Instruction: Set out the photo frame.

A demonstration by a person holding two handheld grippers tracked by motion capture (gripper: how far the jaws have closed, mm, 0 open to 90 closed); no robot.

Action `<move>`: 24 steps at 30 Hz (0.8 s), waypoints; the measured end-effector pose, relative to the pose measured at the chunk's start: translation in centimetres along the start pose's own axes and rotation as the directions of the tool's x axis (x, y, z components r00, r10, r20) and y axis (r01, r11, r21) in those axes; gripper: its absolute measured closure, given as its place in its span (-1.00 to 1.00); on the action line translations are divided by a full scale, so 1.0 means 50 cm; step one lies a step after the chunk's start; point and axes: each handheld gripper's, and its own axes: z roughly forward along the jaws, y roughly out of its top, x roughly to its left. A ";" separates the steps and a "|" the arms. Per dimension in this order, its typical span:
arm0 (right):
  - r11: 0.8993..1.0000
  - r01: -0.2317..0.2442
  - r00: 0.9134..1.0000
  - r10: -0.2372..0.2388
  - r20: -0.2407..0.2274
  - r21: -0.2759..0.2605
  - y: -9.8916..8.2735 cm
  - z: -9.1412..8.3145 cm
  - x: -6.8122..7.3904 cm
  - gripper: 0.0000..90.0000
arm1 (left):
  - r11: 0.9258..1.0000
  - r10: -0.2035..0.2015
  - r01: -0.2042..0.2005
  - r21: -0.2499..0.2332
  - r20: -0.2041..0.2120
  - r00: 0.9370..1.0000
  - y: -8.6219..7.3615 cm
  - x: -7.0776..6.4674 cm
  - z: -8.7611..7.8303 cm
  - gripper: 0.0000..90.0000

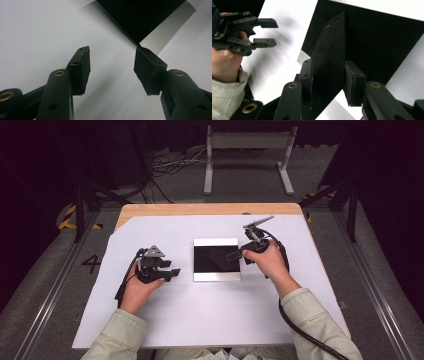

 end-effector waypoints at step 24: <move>0.987 0.154 0.981 -0.158 -0.115 -0.044 -0.061 -0.047 0.043 0.94 | 1.000 -0.004 0.004 -0.009 -0.001 1.000 0.001 0.001 -0.002 0.06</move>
